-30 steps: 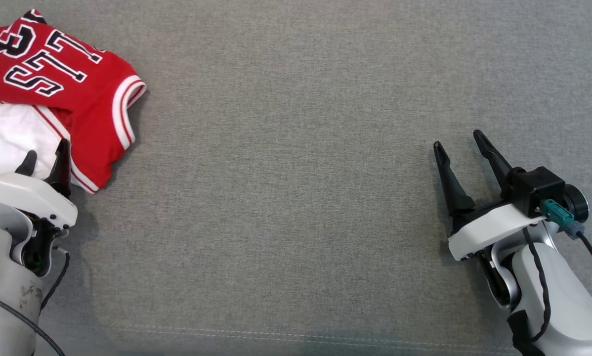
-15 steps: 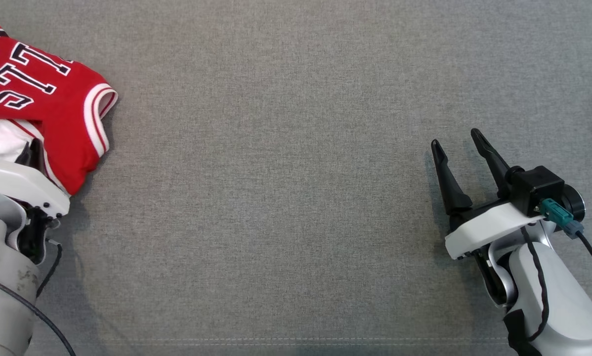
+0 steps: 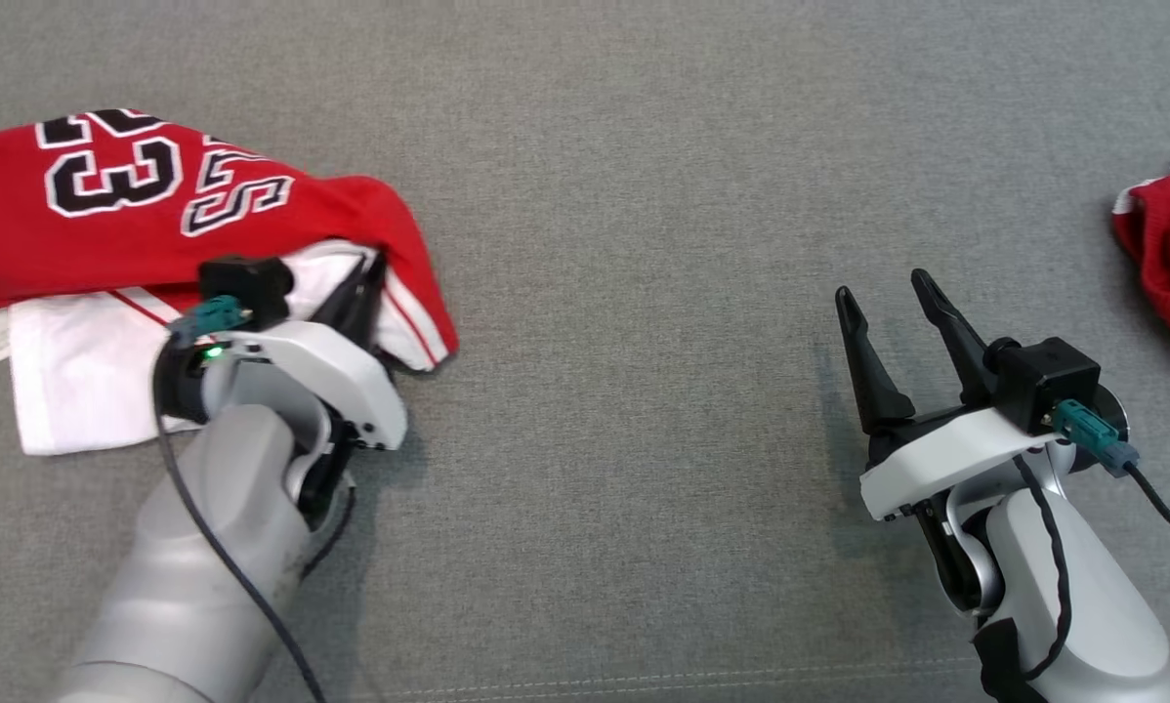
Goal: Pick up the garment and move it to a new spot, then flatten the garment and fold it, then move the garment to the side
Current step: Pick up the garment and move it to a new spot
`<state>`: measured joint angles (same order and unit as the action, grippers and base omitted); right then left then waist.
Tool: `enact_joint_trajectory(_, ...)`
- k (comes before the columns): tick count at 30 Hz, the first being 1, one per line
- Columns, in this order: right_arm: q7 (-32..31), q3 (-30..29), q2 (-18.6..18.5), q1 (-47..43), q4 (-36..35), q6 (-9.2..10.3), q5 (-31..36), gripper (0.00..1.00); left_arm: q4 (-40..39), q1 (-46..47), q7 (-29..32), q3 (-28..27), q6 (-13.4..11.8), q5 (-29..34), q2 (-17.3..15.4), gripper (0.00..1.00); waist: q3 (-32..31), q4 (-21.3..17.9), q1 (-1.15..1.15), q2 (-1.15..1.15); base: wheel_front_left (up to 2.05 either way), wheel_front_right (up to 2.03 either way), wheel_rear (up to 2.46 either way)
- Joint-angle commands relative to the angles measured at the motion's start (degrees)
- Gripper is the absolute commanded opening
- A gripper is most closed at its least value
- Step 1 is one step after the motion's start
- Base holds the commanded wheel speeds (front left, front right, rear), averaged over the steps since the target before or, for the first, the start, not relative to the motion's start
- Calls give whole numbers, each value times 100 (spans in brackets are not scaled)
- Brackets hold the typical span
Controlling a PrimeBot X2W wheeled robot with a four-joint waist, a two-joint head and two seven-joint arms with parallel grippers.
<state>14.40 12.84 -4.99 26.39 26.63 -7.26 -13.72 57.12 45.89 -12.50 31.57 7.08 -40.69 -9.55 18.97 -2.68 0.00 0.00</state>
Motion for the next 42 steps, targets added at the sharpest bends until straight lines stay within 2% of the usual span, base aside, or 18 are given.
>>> enact_joint_trajectory(1, 60, 54, 72, -89, -126, -23, -36, 100, -216, 21, -95, 30, 39, 97, -58, 0, -62, -96, 0, 0, 0, 0, 0)
enact_joint_trajectory(6, 60, 28, 126, -138, -135, -23, -64, 100, -501, 100, -149, 484, 40, 56, 385, 0, -159, -398, 0, 0, 0, 0, 0)
enact_joint_trajectory(10, 60, 65, 163, -163, -135, -23, -115, 100, -722, 238, -163, 994, 40, 59, 604, 0, -210, -720, 0, 0, 0, 0, 0)
enact_joint_trajectory(17, 60, 193, 204, -199, -138, -23, -239, 100, -1107, 644, -223, 1483, 40, -64, 664, 0, -227, -1291, 0, 0, 0, 0, 0)
enact_joint_trajectory(21, 60, 302, 208, -208, -147, -23, -376, 100, -1320, 835, -241, 1595, -40, -114, 665, 0, -224, -1476, 0, 0, 0, 0, 0)
enact_joint_trajectory(24, 60, 413, 210, -195, -154, -23, -526, 100, -1477, 900, -247, 1510, -274, 27, 666, 0, -205, -1636, 0, 0, 0, 0, 0)
enact_joint_trajectory(25, 60, 409, 210, -191, -150, -23, -546, 100, -1424, 851, -248, 1499, -302, 82, 666, 12, -204, -1645, 0, 0, 0, 0, 0)
enact_joint_trajectory(26, 60, 400, 210, -189, -146, -23, -556, 100, -1369, 795, -248, 1465, -326, 143, 666, 47, -203, -1644, 0, 0, 0, 0, 0)
enact_joint_trajectory(27, 60, 382, 210, -188, -138, -23, -555, 100, -1270, 731, -248, 1451, -345, 215, 666, 100, -206, -1632, 0, 0, 0, 0, 0)
enact_joint_trajectory(35, 60, 229, 211, -227, -79, -23, -419, 100, -766, 144, -249, 1063, -370, 484, 496, 100, -341, -1163, 0, 0, 0, 0, 0)
enact_joint_trajectory(42, 60, 357, 211, -237, -19, -23, -303, 100, -1279, -549, -250, 342, -570, 890, 283, 100, -542, -628, 0, 0, 0, 0, 0)
